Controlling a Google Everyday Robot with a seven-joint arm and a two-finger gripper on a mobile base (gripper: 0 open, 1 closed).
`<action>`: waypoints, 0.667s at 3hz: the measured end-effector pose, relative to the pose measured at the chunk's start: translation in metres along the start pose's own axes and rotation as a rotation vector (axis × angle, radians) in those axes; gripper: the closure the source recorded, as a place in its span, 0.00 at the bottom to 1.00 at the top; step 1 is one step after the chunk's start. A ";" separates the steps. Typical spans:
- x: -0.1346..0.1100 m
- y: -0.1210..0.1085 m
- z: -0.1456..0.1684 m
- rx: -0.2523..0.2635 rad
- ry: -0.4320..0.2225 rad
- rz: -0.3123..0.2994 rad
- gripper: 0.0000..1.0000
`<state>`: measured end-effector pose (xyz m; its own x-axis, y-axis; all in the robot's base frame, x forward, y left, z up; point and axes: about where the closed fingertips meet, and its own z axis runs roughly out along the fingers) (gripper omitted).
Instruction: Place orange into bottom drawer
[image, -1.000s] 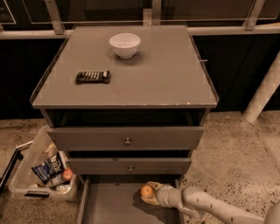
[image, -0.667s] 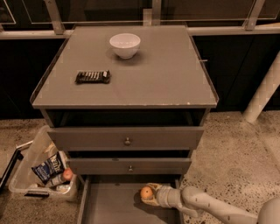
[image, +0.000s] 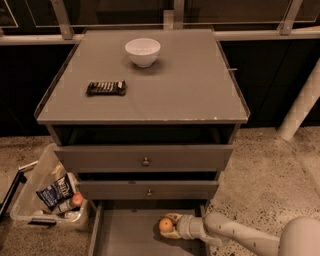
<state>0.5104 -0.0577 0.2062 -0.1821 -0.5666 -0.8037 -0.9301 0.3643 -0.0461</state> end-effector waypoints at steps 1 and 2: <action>0.000 0.000 0.000 -0.001 0.001 0.000 1.00; 0.005 0.005 0.008 -0.003 0.013 -0.011 1.00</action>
Offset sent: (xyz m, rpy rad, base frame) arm -0.0051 0.0073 -0.0186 -0.0372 -0.0073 0.0123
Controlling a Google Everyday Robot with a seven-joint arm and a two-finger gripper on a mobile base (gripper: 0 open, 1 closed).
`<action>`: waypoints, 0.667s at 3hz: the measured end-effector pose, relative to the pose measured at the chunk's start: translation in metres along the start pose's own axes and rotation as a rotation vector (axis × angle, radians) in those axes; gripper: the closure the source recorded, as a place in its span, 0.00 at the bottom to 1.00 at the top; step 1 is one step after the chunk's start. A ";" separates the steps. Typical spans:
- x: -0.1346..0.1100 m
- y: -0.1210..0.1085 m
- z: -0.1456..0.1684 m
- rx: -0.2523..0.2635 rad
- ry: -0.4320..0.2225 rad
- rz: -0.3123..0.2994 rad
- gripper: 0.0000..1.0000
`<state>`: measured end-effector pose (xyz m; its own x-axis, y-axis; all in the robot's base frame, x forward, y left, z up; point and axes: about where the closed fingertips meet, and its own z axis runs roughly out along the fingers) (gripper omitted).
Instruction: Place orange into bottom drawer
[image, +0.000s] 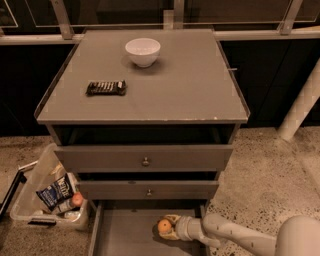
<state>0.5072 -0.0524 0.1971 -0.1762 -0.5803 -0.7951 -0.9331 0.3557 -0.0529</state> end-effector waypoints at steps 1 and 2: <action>0.016 0.008 0.015 -0.002 0.030 -0.002 1.00; 0.039 0.017 0.034 -0.005 0.032 0.001 1.00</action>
Offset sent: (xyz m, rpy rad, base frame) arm -0.0093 0.0052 -0.0519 -0.0487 0.0102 -0.0038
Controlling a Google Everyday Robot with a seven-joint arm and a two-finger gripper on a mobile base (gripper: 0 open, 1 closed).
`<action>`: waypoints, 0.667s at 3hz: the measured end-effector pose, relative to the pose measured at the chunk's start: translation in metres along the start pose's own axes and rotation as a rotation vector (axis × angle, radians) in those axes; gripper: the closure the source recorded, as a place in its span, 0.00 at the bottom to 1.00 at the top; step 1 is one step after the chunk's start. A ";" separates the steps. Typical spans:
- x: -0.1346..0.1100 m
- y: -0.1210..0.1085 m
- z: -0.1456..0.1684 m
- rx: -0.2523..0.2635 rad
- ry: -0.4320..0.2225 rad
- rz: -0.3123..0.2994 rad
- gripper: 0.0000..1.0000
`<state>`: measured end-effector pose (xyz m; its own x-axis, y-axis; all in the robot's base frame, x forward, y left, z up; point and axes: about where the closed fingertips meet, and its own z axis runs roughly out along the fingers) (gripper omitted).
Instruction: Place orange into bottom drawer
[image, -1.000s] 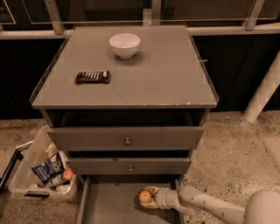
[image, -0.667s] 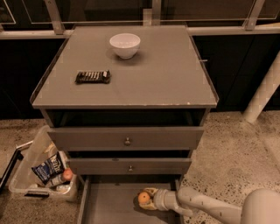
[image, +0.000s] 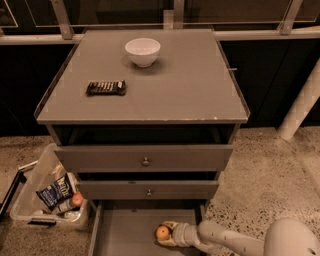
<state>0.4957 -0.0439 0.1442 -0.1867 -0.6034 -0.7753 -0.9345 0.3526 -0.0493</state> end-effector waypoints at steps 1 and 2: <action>0.008 0.002 0.005 -0.001 -0.002 0.012 1.00; 0.008 0.002 0.005 -0.001 -0.002 0.012 0.81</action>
Offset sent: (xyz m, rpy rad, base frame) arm -0.0018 -0.0006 -0.0092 0.0055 0.0077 -0.0057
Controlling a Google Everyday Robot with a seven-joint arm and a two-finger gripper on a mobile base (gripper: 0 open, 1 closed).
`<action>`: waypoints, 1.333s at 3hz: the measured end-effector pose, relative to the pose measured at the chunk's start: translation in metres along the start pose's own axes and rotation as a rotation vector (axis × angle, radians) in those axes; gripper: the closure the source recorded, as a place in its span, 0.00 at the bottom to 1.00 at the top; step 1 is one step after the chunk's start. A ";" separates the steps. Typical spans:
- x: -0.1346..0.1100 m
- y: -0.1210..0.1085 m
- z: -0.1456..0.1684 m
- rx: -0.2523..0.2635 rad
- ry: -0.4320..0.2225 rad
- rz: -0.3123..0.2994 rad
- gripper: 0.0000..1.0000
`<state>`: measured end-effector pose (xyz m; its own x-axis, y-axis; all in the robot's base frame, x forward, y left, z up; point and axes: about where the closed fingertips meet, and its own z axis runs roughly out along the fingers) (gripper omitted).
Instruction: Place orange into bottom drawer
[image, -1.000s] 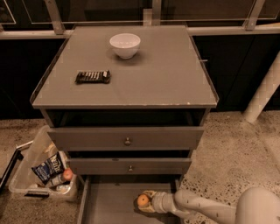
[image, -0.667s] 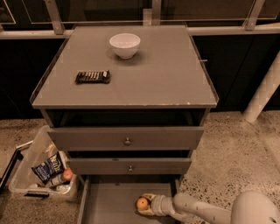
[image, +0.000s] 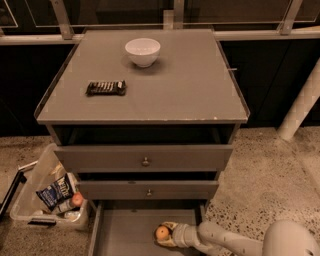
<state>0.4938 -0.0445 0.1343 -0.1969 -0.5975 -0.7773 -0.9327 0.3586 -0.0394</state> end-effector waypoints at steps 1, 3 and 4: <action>0.000 0.000 0.000 0.000 0.000 0.000 0.57; 0.000 0.000 0.000 0.000 0.000 0.000 0.11; 0.000 0.000 0.000 0.000 0.000 0.000 0.00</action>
Offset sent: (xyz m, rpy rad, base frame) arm 0.0000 0.0000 0.0000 0.0000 0.0000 0.0000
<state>0.4937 -0.0444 0.1343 -0.1969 -0.5975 -0.7773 -0.9327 0.3585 -0.0392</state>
